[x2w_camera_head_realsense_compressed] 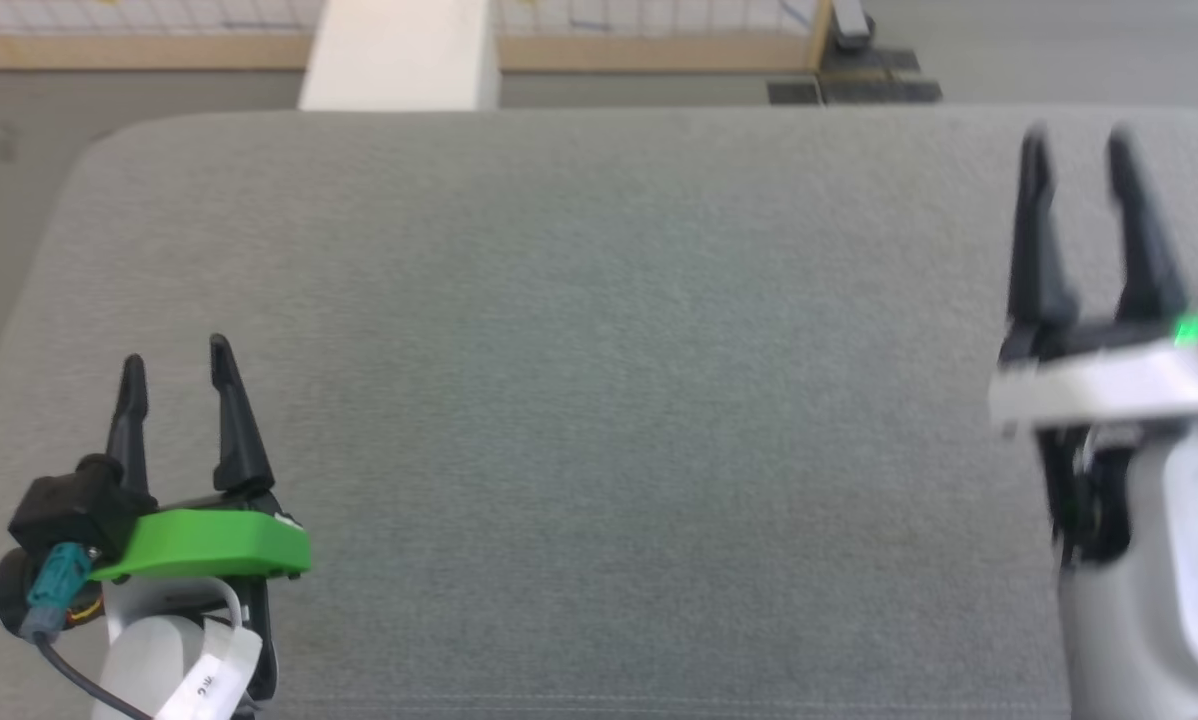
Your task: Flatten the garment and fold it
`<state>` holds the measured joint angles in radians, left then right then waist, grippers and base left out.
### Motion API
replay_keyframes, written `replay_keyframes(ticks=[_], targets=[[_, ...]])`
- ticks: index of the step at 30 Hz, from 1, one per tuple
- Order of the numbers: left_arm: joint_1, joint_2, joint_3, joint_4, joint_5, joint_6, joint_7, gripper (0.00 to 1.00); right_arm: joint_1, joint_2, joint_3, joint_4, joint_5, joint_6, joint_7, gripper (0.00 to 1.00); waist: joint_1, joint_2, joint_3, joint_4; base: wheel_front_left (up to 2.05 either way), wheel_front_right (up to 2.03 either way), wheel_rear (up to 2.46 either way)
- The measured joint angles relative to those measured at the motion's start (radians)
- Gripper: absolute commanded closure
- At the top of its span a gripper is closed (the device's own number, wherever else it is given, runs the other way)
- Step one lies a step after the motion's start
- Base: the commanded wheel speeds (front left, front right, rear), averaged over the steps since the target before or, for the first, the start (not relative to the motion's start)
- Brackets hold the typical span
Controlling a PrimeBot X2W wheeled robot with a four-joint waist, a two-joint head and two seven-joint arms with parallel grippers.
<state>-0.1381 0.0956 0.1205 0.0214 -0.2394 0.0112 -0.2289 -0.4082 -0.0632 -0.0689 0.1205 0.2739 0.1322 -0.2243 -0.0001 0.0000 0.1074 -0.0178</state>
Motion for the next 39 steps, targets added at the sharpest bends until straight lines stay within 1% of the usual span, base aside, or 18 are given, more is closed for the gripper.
replay_keyframes(ticks=[6, 10, 14, 25, 39], targets=[[0.013, -0.005, -0.019, 0.035, 0.0, 0.008, -0.001, 0.0, 0.16, 0.012, -0.019, 0.016, 0.004, 0.0, -0.023, 0.0, 0.0, 0.0, -0.05, 0.042, 0.0, 0.0, 0.0], [0.018, -0.003, -0.061, 0.065, 0.027, 0.008, 0.0, 0.0, 0.228, 0.012, -0.019, 0.033, -0.002, 0.0, -0.027, 0.0, 0.0, 0.0, -0.073, 0.056, 0.0, 0.0, 0.0], [0.027, 0.0, -0.11, 0.101, 0.065, 0.001, 0.007, 0.0, 0.275, 0.012, -0.024, 0.048, -0.025, 0.0, -0.029, 0.0, 0.0, 0.0, -0.084, 0.056, 0.0, 0.0, 0.0], [0.036, -0.006, -0.157, 0.183, 0.062, -0.012, 0.007, 0.0, 0.349, 0.012, -0.045, 0.076, -0.056, 0.0, -0.031, 0.0, 0.0, 0.0, -0.096, 0.038, 0.0, 0.0, 0.0], [0.04, -0.008, -0.163, 0.21, 0.025, -0.011, 0.008, 0.0, 0.351, 0.012, -0.036, 0.093, -0.051, 0.0, -0.031, 0.0, 0.0, 0.0, -0.102, 0.028, 0.0, 0.0, 0.0]])
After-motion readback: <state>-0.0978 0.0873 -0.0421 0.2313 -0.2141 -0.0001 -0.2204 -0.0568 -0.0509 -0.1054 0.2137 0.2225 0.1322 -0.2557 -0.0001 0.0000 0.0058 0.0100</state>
